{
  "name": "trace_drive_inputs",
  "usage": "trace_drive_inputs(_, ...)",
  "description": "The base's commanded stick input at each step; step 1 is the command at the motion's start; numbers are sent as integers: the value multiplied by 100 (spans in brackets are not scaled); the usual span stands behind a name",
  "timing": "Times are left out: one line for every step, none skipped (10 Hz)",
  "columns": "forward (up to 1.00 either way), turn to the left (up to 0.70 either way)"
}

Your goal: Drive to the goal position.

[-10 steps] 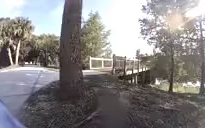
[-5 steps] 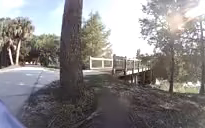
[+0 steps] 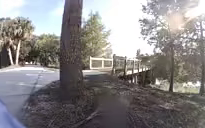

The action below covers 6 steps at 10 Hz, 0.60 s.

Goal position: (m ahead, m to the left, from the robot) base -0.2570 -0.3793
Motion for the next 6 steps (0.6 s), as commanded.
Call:
trace_drive_inputs(0, -45)
trace_drive_inputs(0, -45)
trace_drive_inputs(0, -45)
trace_drive_inputs(0, -45)
trace_drive_inputs(0, -45)
trace_drive_inputs(0, -45)
